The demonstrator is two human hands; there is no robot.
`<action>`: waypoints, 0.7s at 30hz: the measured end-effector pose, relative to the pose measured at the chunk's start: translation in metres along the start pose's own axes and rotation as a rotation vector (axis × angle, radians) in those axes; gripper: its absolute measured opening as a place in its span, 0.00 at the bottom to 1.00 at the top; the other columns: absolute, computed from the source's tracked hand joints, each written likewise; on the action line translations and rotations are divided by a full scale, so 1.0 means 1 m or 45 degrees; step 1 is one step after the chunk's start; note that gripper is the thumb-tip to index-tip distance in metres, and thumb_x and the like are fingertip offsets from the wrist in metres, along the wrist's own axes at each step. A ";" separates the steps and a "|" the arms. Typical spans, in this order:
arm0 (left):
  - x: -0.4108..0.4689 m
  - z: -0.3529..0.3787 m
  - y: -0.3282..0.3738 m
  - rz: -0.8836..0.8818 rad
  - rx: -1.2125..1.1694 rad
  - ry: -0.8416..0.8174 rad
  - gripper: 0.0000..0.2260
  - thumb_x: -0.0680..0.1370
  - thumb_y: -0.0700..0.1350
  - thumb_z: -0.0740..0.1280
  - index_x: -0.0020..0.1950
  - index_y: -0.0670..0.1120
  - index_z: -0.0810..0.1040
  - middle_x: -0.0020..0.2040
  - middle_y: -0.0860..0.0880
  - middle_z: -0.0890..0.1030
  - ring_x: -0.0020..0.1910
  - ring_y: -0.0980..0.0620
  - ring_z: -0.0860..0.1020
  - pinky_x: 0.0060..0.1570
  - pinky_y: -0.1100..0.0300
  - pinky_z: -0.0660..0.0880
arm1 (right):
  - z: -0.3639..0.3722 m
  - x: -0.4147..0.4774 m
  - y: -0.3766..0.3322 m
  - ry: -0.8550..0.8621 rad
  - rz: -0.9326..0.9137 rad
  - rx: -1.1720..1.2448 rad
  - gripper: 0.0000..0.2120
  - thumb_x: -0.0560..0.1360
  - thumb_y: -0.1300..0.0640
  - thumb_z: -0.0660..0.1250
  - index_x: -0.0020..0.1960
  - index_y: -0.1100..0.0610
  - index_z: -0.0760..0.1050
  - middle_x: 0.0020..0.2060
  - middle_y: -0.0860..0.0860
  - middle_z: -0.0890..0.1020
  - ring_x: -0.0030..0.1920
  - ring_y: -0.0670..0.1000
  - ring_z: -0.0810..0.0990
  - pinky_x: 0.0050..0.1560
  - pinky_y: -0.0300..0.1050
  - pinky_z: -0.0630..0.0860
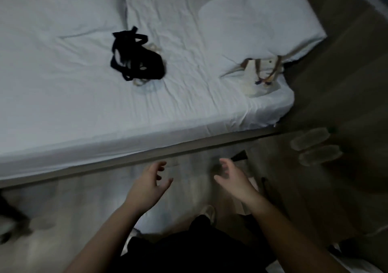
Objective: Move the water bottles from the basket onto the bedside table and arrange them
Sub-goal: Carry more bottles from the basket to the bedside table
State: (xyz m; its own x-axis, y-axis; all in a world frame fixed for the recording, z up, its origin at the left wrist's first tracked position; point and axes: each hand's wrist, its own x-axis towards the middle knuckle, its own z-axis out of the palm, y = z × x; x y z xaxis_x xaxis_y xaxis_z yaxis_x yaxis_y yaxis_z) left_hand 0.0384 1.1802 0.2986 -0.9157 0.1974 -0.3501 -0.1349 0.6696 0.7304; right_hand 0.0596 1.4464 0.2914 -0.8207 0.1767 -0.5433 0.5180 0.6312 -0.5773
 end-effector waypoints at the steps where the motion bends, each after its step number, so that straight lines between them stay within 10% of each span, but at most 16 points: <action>1: -0.008 -0.017 -0.017 -0.017 -0.018 0.024 0.21 0.74 0.51 0.69 0.65 0.52 0.69 0.57 0.53 0.75 0.48 0.56 0.77 0.48 0.58 0.74 | 0.018 -0.001 -0.017 -0.002 -0.015 -0.010 0.28 0.73 0.52 0.70 0.70 0.49 0.64 0.66 0.51 0.73 0.64 0.52 0.74 0.63 0.48 0.72; 21: -0.150 -0.223 -0.247 -0.394 -0.247 0.479 0.22 0.75 0.50 0.68 0.67 0.52 0.69 0.57 0.55 0.73 0.50 0.57 0.76 0.51 0.56 0.75 | 0.271 -0.021 -0.272 -0.345 -0.515 -0.374 0.27 0.74 0.53 0.70 0.70 0.51 0.66 0.64 0.54 0.73 0.61 0.52 0.75 0.56 0.39 0.68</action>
State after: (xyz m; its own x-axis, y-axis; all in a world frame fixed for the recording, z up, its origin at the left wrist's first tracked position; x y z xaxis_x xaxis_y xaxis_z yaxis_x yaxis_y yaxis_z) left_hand 0.1243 0.8258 0.3016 -0.8897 -0.2832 -0.3582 -0.4558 0.5040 0.7336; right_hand 0.0013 1.0662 0.2943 -0.8286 -0.2982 -0.4737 0.0551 0.7986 -0.5993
